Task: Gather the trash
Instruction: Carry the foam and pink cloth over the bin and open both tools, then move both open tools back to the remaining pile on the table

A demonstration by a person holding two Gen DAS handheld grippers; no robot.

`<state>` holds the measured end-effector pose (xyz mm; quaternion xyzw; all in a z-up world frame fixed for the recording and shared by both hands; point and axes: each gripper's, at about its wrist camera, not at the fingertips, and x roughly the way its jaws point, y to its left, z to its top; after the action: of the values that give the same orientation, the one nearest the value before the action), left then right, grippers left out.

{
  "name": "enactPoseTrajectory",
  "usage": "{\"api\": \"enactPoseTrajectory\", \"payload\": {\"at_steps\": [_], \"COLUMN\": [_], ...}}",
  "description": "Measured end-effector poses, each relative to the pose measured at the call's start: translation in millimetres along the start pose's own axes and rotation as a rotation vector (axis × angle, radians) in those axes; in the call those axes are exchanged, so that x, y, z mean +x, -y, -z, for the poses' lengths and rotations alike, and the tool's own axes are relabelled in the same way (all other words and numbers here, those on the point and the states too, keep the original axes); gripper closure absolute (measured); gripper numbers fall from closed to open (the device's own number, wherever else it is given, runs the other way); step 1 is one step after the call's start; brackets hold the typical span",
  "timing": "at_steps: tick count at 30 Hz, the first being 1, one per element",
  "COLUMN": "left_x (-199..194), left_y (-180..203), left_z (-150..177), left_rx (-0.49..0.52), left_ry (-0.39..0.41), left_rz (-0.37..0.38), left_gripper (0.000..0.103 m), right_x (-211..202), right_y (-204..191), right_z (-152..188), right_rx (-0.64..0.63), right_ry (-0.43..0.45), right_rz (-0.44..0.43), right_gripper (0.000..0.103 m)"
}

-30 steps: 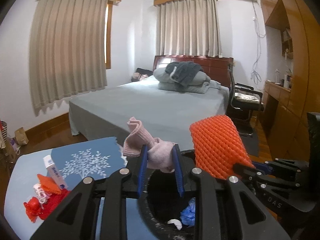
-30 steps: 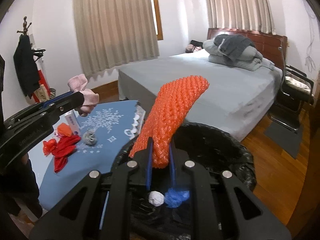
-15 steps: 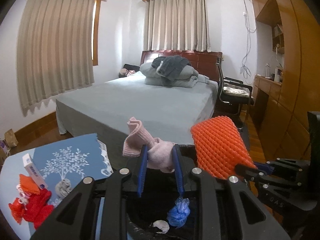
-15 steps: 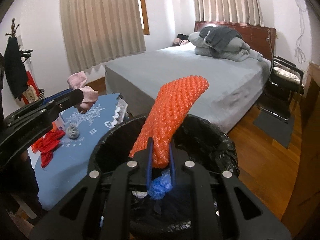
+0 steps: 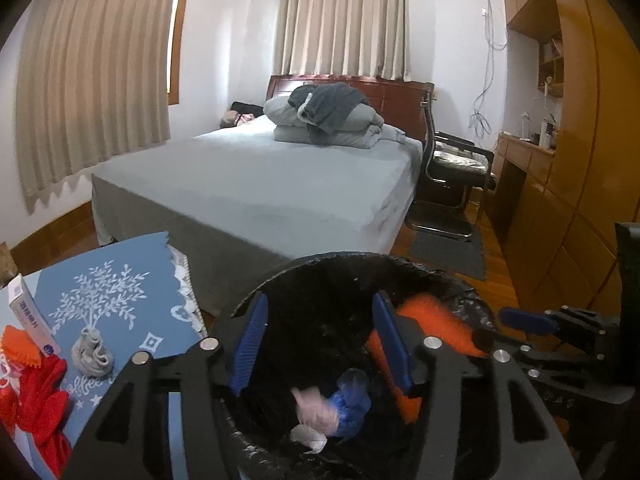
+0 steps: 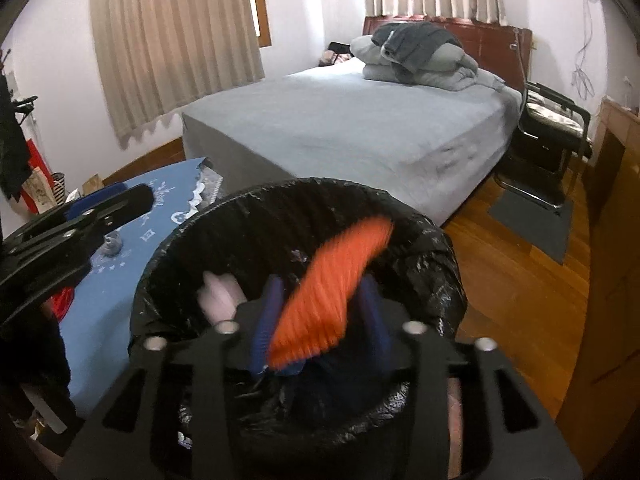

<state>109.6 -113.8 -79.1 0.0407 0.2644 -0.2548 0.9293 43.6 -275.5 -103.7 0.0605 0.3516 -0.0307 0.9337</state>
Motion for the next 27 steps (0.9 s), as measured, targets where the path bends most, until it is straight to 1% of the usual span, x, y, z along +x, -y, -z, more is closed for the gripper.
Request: {"api": "enactPoseTrajectory", "payload": {"at_steps": [1,2,3,4,6,10,14,18,21,27], "left_x": [-1.6,-4.2,-9.4,-11.6,-20.4,-35.4,-52.1,-68.5,-80.4,-98.6], "left_y": [-2.3,-5.3,-11.7,-15.4,-27.9,-52.8,-76.8,-98.2,-113.5,-144.5], "left_z": [-0.3,0.5,2.0,2.7,6.0,10.7,16.4,21.9,28.5,43.3], "left_rx": [-0.002,-0.005,-0.011,-0.015,-0.025,-0.055,-0.078,-0.099,-0.111,-0.140], "left_ry": [0.002,0.007,0.015,0.017,0.024,0.033,0.047,0.059,0.068,0.063], "left_rz": [-0.010,-0.023,-0.044,-0.057,-0.099,-0.172,-0.243,-0.307,-0.354,-0.440], "left_gripper": [0.045,0.043,0.041,0.037,0.034,0.027,0.023,0.022,0.021,0.021], "right_x": [-0.9,-1.7,-3.9,-5.0,-8.0,-10.9,-9.7,-3.7,2.7,17.9], "right_y": [-0.5,-1.8,-3.7,-5.1,-9.6,-19.3,-36.9,-60.1,-84.8,-128.6], "right_z": [2.2,2.0,1.5,1.3,-0.8,-5.6,-13.0,-19.3,-24.9,-37.0], "right_rx": [0.002,0.002,0.001,0.001,0.000,-0.003,-0.018,-0.035,-0.060,-0.100], "right_ry": [0.003,0.009,0.022,0.032,0.050,0.066,0.078,0.084,0.088,0.094], "right_rz": [0.003,0.009,0.016,0.017,0.013,-0.015,-0.055,-0.097,-0.139,-0.207], "right_gripper": [0.034,0.028,0.019,0.014,0.010,0.007,0.007,0.007,0.007,0.007]}}
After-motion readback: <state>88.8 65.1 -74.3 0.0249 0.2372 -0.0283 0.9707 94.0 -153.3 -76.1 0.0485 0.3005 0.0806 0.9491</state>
